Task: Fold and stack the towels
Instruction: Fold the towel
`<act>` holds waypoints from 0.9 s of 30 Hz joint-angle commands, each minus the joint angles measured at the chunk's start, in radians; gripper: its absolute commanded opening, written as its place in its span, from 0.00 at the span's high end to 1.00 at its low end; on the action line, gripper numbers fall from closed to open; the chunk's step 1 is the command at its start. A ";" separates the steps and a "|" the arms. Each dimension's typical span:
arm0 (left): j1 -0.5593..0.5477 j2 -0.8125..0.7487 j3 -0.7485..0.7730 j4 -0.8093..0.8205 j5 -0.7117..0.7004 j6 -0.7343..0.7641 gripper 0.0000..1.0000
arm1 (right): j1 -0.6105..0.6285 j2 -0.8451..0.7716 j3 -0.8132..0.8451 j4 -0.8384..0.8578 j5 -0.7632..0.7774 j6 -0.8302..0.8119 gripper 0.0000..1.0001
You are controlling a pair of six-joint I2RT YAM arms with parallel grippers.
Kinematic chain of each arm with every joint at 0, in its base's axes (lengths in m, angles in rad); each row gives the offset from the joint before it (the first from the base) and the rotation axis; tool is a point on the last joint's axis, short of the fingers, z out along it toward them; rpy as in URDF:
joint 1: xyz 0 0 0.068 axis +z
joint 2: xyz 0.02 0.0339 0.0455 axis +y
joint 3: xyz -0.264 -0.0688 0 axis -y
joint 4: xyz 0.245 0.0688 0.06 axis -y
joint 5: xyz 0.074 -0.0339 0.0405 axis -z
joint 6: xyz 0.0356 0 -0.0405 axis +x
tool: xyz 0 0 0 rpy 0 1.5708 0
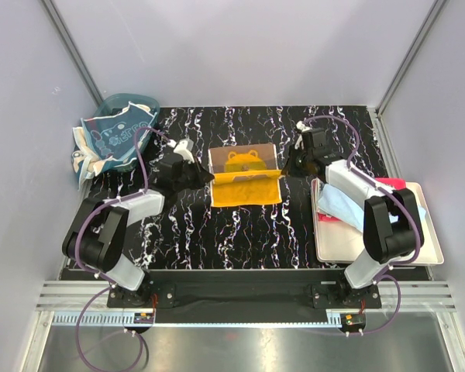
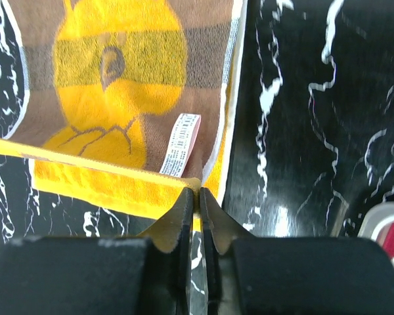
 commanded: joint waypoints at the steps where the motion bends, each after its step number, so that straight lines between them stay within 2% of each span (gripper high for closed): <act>1: -0.015 -0.025 -0.030 0.083 -0.064 0.011 1.00 | 0.001 -0.080 -0.037 0.039 0.027 0.036 0.88; 8: -0.023 -0.054 -0.068 0.087 -0.095 -0.004 1.00 | 0.033 -0.086 -0.074 0.051 0.054 0.050 0.90; 18: -0.021 -0.138 -0.007 -0.028 -0.136 0.036 1.00 | 0.033 -0.121 0.009 -0.022 0.091 0.024 0.90; 27: -0.023 -0.191 -0.010 -0.065 -0.144 0.046 1.00 | 0.035 -0.164 -0.006 -0.039 0.089 0.019 0.90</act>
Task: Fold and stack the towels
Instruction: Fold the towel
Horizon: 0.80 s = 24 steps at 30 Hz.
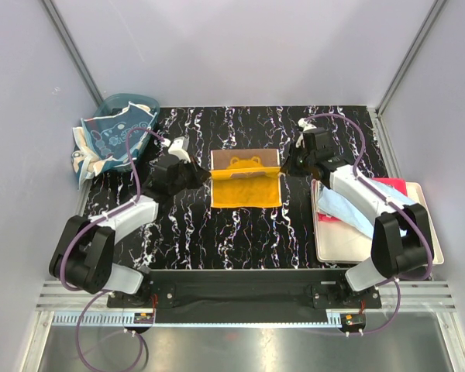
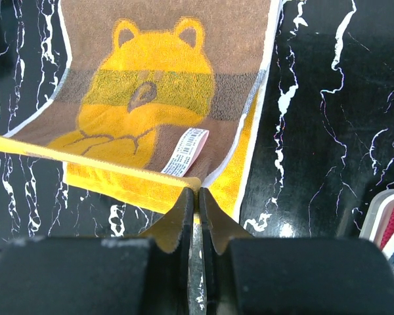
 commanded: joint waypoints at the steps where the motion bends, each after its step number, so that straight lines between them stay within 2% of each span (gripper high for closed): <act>1: 0.007 -0.035 0.019 -0.001 -0.061 0.034 1.00 | -0.001 -0.037 0.022 -0.022 0.057 -0.015 0.90; 11: 0.007 0.001 -0.064 0.062 -0.032 0.024 1.00 | 0.019 -0.042 -0.083 0.032 0.040 0.019 0.88; 15: 0.004 0.022 -0.111 0.098 -0.010 0.016 1.00 | 0.031 -0.039 -0.127 0.047 0.040 0.031 0.75; 17: -0.003 0.025 -0.126 0.116 -0.001 0.010 0.88 | 0.036 -0.046 -0.145 0.052 0.045 0.038 0.68; 18: -0.007 0.024 -0.139 0.127 0.005 0.010 0.86 | 0.034 -0.052 -0.150 0.050 0.048 0.042 0.67; 24: -0.016 -0.007 -0.176 0.141 0.022 -0.004 0.80 | 0.036 -0.078 -0.156 0.033 0.054 0.059 0.62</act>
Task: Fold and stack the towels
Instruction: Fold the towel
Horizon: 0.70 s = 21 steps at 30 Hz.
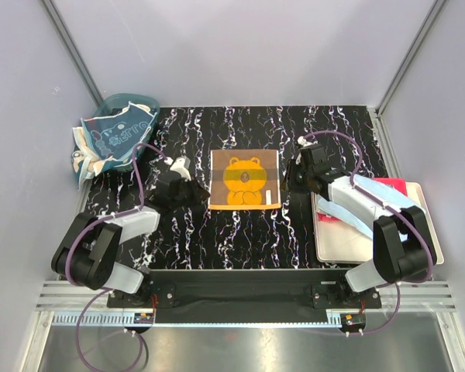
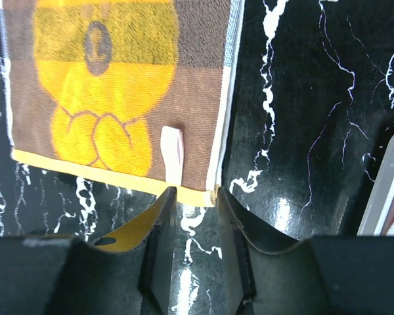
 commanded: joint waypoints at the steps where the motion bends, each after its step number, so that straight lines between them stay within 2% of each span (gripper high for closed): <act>1: -0.006 -0.037 -0.018 0.090 0.014 -0.003 0.79 | 0.007 -0.054 0.001 0.025 0.026 0.028 0.62; 4: -0.005 -0.051 -0.018 0.064 -0.001 -0.007 0.78 | 0.011 -0.034 -0.002 0.029 0.010 0.038 0.62; 8: -0.006 0.004 0.022 0.001 -0.043 -0.029 0.76 | 0.020 0.005 -0.010 0.032 0.030 0.055 0.62; 15: -0.006 0.110 0.068 -0.047 -0.024 -0.053 0.58 | 0.054 0.070 -0.040 0.065 0.041 0.096 0.59; 21: -0.006 0.179 0.074 -0.030 0.040 -0.064 0.53 | 0.065 0.117 -0.070 0.117 0.044 0.130 0.54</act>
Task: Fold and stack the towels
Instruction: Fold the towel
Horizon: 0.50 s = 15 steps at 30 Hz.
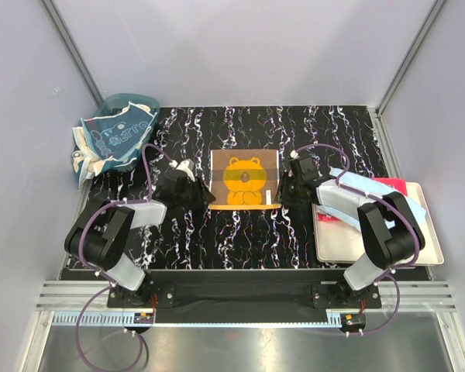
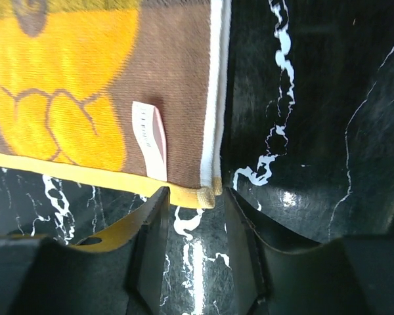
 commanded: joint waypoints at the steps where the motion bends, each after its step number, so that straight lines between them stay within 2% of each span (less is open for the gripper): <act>1: -0.003 0.044 0.024 0.024 0.037 -0.015 0.52 | 0.006 0.019 -0.008 0.064 0.023 0.038 0.54; 5: -0.003 0.074 0.022 0.051 0.065 -0.037 0.51 | 0.009 0.027 -0.017 0.072 0.040 0.052 0.53; 8: -0.003 0.093 0.025 0.045 0.063 -0.044 0.55 | 0.009 0.037 -0.019 0.072 0.045 0.057 0.53; 11: -0.003 0.110 0.027 0.047 0.062 -0.051 0.62 | 0.009 0.048 -0.024 0.093 0.040 0.069 0.55; 15: -0.005 0.130 0.036 0.053 0.072 -0.061 0.76 | 0.012 0.079 -0.010 0.095 0.039 0.071 0.63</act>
